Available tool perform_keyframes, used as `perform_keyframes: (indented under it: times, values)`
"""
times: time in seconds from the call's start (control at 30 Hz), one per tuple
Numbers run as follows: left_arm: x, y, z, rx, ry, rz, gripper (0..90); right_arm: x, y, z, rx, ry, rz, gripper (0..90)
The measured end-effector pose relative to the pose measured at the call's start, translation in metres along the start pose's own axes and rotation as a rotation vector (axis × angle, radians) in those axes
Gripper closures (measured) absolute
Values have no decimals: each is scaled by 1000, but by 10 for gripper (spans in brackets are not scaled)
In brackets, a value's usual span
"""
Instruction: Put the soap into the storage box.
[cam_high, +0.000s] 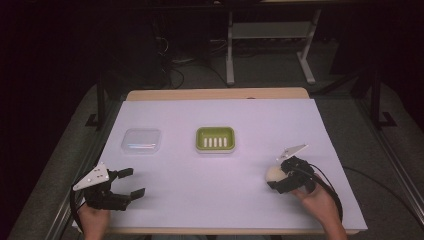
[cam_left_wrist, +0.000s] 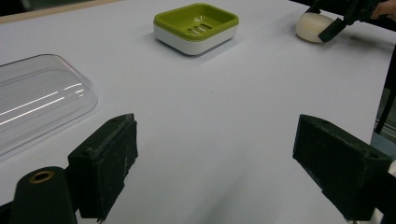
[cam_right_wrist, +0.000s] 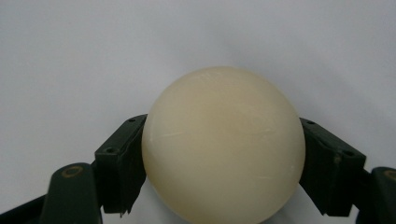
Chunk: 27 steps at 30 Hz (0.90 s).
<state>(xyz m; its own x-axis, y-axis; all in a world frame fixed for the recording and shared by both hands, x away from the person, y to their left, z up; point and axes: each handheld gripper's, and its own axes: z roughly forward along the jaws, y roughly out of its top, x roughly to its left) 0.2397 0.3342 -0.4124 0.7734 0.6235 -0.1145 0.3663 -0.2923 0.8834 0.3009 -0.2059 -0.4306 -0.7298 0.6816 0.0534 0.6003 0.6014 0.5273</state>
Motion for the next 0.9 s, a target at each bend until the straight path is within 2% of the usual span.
perform_keyframes:
  times: [0.17, 0.37, 0.67, 0.9]
  values:
    - [2, -1, -1, 3, 5, -4, 132, 2, 3, -5, -27, 4, -4, 236]
    - [2, -1, -2, 3, 6, -6, 132, 5, 11, -9, -60, 31, -4, 236]
    - [2, -1, -2, 5, 10, -8, 132, 7, 30, -4, -69, 56, -23, 236]
    - [2, -2, -2, 0, 13, -13, 132, 7, 37, -2, -72, 73, -28, 236]
